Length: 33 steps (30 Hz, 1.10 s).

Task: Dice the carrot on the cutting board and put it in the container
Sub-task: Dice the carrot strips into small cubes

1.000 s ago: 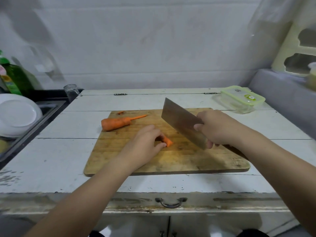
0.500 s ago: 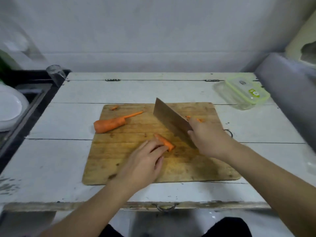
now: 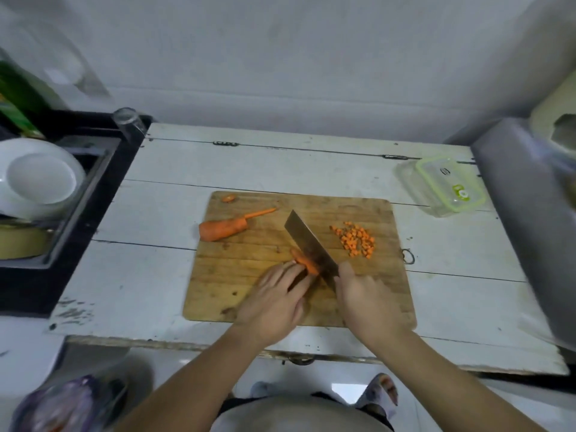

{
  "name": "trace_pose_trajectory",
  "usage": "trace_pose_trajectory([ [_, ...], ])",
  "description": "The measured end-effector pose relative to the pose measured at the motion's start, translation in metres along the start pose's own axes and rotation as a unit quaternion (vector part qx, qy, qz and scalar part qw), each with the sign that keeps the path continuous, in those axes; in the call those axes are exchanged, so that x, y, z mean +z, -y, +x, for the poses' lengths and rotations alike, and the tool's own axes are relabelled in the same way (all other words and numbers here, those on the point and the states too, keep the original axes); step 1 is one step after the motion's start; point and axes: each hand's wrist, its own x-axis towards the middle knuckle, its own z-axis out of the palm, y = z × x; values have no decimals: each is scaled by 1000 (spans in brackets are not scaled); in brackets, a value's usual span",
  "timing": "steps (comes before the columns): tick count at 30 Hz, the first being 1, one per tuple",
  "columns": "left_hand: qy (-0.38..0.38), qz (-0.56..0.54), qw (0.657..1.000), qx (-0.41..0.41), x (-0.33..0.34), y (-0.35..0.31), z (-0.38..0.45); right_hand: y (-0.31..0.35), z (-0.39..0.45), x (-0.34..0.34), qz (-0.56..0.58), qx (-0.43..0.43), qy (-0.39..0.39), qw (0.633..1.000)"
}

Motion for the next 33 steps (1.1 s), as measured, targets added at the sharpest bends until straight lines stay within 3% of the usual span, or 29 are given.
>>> trace_pose_trajectory([
  [14,-3,20,1000,6,1,-1,1,-11,-2,3,31,13,-27,999],
  [24,8,45,999,6,1,-3,3,6,-2,12,-69,-12,-15,997],
  [33,19,46,999,-2,0,-5,5,9,-6,-12,-97,-19,68,993],
])
